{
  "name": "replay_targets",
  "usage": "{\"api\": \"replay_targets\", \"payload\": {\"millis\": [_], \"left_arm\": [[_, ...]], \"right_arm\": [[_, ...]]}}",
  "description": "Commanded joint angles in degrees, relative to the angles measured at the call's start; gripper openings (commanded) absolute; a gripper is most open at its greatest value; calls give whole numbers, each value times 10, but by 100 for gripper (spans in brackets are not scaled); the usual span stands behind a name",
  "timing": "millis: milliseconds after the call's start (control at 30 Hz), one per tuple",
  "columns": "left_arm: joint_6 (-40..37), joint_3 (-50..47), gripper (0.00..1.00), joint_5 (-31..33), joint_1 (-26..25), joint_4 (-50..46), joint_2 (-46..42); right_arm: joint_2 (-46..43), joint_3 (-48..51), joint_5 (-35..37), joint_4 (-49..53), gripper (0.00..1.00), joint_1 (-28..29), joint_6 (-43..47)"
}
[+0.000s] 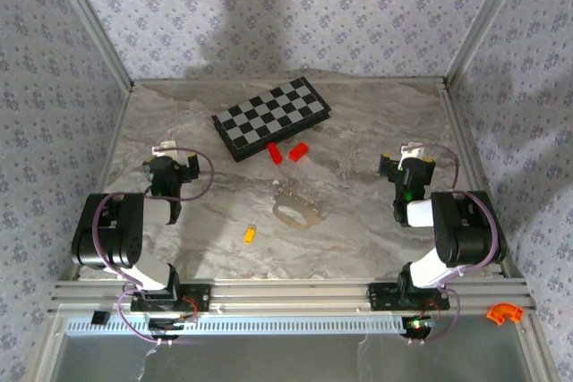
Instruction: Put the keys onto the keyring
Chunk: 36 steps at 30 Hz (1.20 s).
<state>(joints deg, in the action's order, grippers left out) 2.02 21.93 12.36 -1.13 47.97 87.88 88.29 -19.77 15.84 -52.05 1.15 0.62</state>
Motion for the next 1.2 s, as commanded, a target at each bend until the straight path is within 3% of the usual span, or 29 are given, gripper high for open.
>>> {"api": "replay_targets", "payload": {"millis": [0, 1167], "left_arm": [[6, 10, 100, -10, 2, 2, 2], [6, 10, 100, -10, 2, 2, 1]], "right_arm": [[0, -5, 15, -9, 100, 2, -10], [0, -5, 7, -6, 100, 0, -13]]}}
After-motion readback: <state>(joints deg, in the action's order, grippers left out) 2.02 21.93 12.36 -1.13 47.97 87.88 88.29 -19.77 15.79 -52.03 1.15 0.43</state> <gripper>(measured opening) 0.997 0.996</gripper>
